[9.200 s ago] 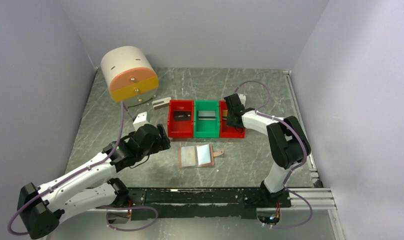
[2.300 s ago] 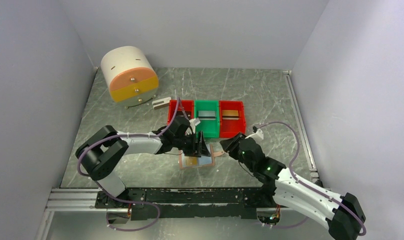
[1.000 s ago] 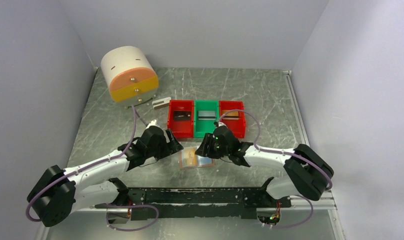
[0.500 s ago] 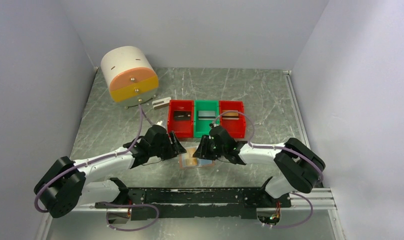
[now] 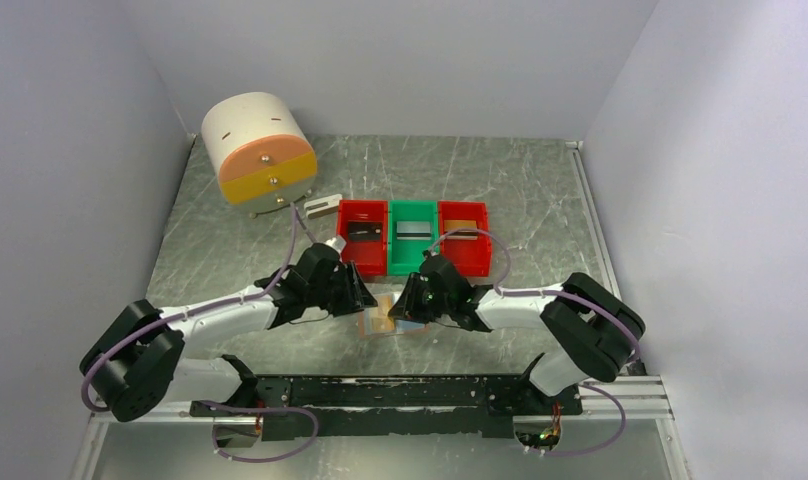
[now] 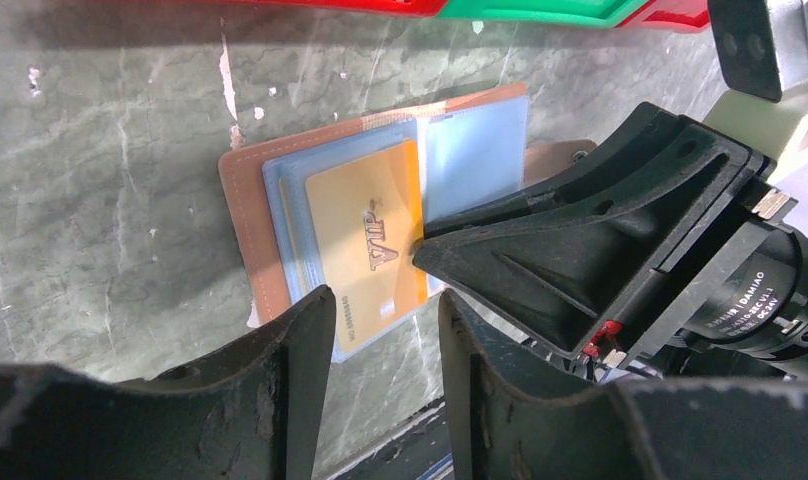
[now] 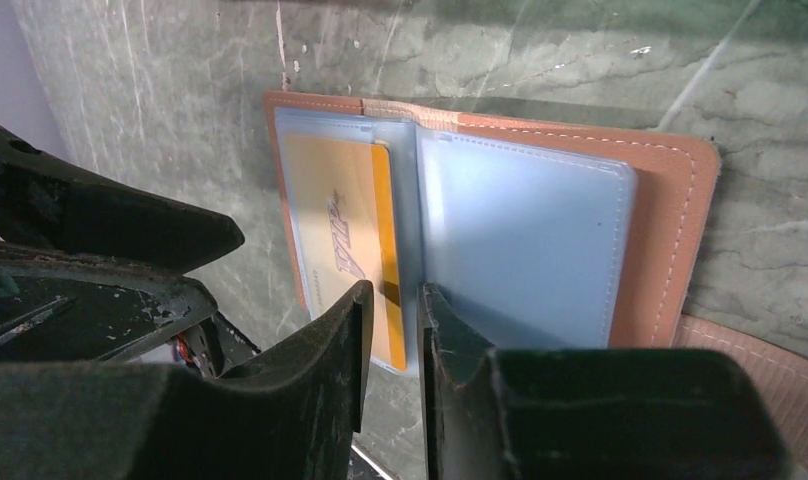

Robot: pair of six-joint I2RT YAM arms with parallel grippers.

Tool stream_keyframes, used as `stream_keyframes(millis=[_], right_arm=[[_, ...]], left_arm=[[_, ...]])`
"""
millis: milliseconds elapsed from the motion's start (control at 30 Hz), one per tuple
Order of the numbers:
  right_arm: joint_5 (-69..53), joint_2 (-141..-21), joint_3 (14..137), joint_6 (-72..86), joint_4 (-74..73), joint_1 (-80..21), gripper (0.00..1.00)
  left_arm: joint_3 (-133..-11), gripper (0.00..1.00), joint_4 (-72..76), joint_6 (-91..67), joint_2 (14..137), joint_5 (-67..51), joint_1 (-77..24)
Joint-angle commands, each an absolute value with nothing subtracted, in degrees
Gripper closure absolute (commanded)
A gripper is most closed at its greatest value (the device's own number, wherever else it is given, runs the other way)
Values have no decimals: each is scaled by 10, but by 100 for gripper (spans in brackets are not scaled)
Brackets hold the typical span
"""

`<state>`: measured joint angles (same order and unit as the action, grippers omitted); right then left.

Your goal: Take the credit cards out of the card holder

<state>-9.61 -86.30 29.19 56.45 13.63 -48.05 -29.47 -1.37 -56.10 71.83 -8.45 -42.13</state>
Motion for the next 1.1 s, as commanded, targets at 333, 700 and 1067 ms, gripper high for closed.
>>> stream_keyframes(millis=[333, 700, 1067], right_arm=[[-115, -867, 248, 616, 202, -465, 77], [-134, -879, 248, 618, 228, -463, 78], [-138, -882, 234, 635, 256, -460, 84]], left_arm=[[-340, 59, -39, -515, 786, -114, -418], [-341, 66, -39, -491, 800, -122, -419], [-363, 78, -78, -474, 813, -94, -428]])
